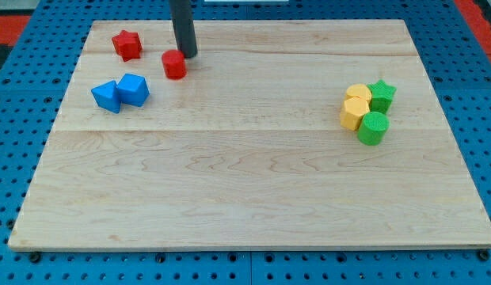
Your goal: Place the red star into the blue blocks
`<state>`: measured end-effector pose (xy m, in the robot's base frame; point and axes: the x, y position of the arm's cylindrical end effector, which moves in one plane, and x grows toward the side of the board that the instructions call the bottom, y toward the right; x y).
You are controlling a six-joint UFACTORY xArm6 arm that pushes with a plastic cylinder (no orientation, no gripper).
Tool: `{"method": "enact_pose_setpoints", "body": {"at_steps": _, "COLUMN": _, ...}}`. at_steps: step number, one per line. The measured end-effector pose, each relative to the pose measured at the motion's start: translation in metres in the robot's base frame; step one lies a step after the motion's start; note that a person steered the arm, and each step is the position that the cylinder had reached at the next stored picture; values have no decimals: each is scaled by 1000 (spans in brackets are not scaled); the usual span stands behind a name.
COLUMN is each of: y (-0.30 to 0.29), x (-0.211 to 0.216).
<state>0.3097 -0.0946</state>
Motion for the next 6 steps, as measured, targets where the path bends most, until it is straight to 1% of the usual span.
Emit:
{"method": "enact_pose_setpoints", "body": {"at_steps": 1, "y": -41, "x": 31}}
{"method": "enact_pose_setpoints", "body": {"at_steps": 2, "y": 3, "x": -6}}
{"method": "enact_pose_setpoints", "body": {"at_steps": 3, "y": -33, "x": -86}}
{"method": "enact_pose_setpoints", "body": {"at_steps": 4, "y": -91, "x": -92}}
{"method": "enact_pose_setpoints", "body": {"at_steps": 6, "y": -122, "x": -20}}
